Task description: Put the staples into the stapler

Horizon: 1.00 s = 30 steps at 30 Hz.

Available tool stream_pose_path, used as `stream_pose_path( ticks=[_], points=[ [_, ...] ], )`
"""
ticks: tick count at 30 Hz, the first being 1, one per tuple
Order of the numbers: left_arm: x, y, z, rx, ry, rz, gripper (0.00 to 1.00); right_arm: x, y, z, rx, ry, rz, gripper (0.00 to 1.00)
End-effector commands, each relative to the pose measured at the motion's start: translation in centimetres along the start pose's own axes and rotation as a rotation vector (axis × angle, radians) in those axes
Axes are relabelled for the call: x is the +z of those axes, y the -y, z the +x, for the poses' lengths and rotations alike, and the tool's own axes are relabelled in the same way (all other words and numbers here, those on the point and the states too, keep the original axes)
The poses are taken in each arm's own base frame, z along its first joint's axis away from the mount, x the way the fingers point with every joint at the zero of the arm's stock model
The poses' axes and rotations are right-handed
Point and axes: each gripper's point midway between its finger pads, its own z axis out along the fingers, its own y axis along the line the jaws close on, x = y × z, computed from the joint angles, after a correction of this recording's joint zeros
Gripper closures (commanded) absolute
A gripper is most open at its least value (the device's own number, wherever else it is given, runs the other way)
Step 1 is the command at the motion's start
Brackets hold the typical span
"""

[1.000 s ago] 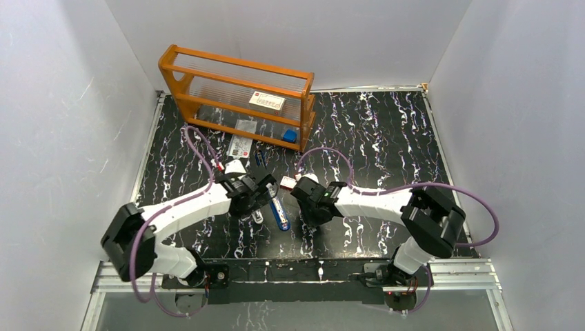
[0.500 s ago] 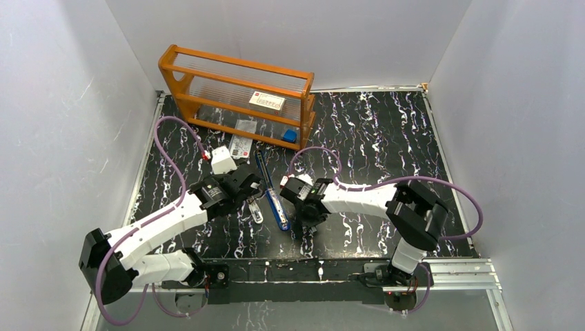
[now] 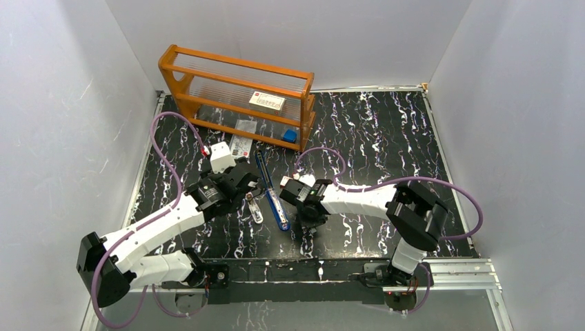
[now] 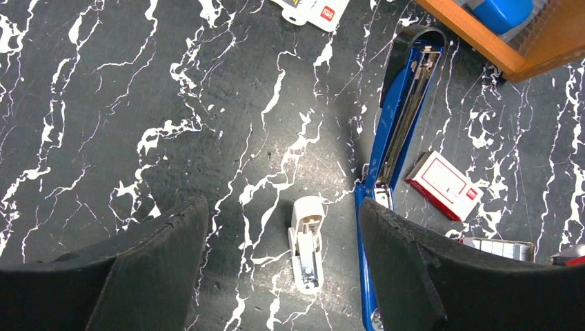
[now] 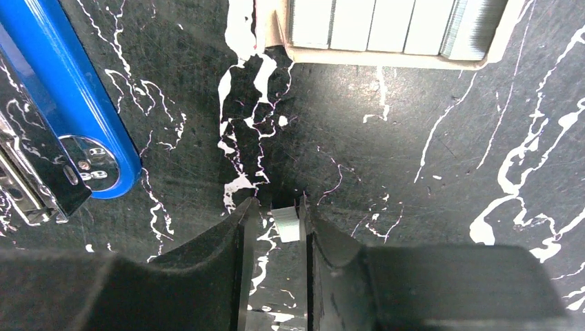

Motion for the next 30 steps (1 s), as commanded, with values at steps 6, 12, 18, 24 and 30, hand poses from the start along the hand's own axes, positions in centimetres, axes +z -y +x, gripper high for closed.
stream_pose_path(
  ticks=[6, 12, 18, 24, 30],
  points=[
    [-0.25, -0.64, -1.08, -0.019, 0.056, -0.008, 0.22, -0.81, 1.6, 0.89, -0.037, -0.016, 0.045, 0.7],
    [-0.2, -0.45, -1.1, -0.014, 0.052, -0.009, 0.22, -1.03, 1.87, 0.94, -0.042, -0.015, 0.051, 0.58],
    [-0.06, -0.43, -0.71, -0.013, 0.041, -0.01, 0.21, -1.07, 1.62, 1.22, -0.037, -0.015, 0.021, 0.67],
    [-0.04, -0.28, -0.61, -0.006, 0.034, -0.007, 0.21, -0.78, 1.45, 0.92, -0.031, 0.006, 0.01, 0.72],
    [-0.17, -0.2, -0.79, 0.007, 0.035, 0.002, 0.21, -0.59, 1.42, 0.81, -0.01, 0.02, 0.008, 0.67]
  ],
)
